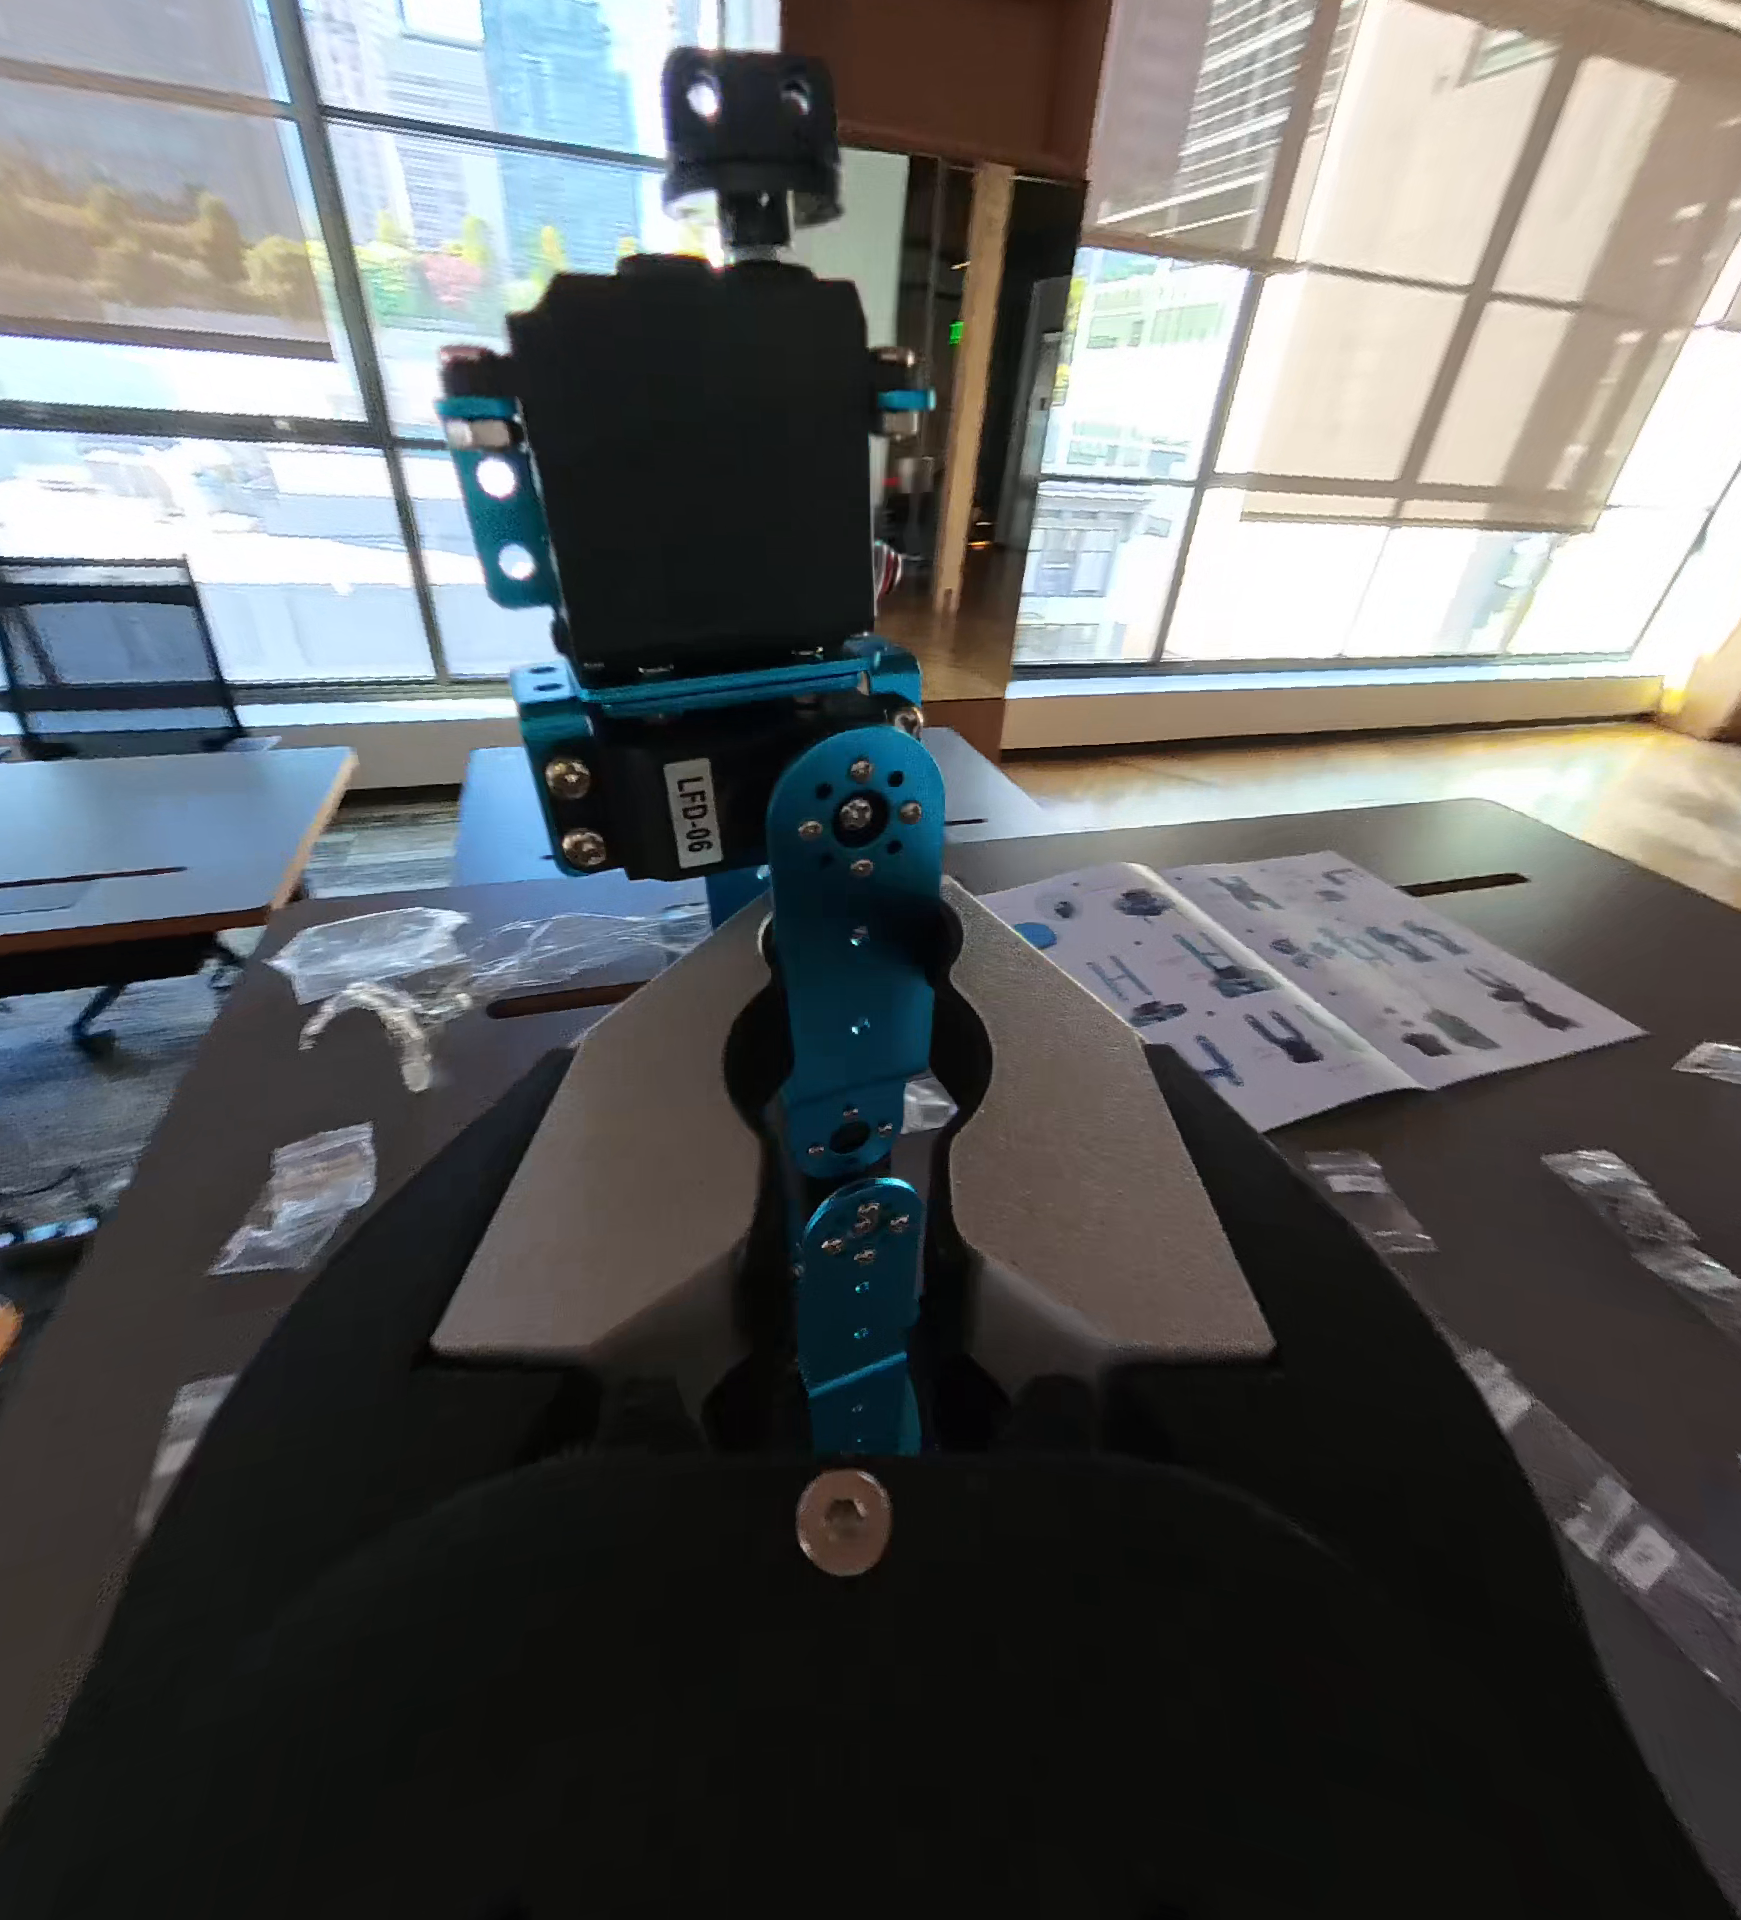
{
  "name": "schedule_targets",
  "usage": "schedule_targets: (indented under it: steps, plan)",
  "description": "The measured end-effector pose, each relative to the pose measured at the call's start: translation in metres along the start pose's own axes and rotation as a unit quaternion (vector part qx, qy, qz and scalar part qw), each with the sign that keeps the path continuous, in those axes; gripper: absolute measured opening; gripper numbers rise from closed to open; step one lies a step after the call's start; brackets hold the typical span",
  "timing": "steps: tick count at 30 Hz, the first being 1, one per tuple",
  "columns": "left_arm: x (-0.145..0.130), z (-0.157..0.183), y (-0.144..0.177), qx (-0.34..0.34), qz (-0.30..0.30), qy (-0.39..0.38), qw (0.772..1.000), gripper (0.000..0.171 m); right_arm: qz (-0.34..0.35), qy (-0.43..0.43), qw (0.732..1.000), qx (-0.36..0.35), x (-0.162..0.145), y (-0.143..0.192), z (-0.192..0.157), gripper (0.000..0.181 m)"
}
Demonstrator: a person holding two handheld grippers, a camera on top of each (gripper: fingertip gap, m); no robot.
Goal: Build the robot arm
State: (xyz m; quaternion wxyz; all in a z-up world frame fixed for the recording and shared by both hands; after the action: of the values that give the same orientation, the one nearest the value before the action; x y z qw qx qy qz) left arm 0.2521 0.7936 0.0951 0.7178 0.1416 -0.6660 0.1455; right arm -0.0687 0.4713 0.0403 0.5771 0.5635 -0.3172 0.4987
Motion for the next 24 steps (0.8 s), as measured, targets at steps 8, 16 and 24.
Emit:
schedule_targets:
  steps: [8,16,24]
  plan:
    - [0.002,-0.019,-0.003,-0.224,-0.044,0.017,0.973,0.019,-0.005,-0.015,1.000,0.008,0.004,-0.014,-0.001,0.006]
    - [0.004,-0.042,-0.005,-0.487,-0.080,0.015,0.870,0.019,-0.020,-0.019,1.000,-0.004,0.013,-0.021,-0.010,0.006]
    - [0.004,-0.042,-0.006,-0.701,-0.105,0.020,0.705,0.019,-0.026,-0.008,0.999,-0.023,0.032,-0.032,-0.034,0.006]
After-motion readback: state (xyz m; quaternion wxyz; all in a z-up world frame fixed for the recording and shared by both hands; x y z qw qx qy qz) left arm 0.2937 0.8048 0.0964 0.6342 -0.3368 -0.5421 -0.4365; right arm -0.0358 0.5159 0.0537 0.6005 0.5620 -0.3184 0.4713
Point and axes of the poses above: each gripper's, where its closed fingertips meet, y back along the fingers, x out of its top, z = x × y across the jaws, the point moved 6 cm from there along y, back along the fingers, and after that the axes turned 7 degrees about -x, right-handed, at the moved point
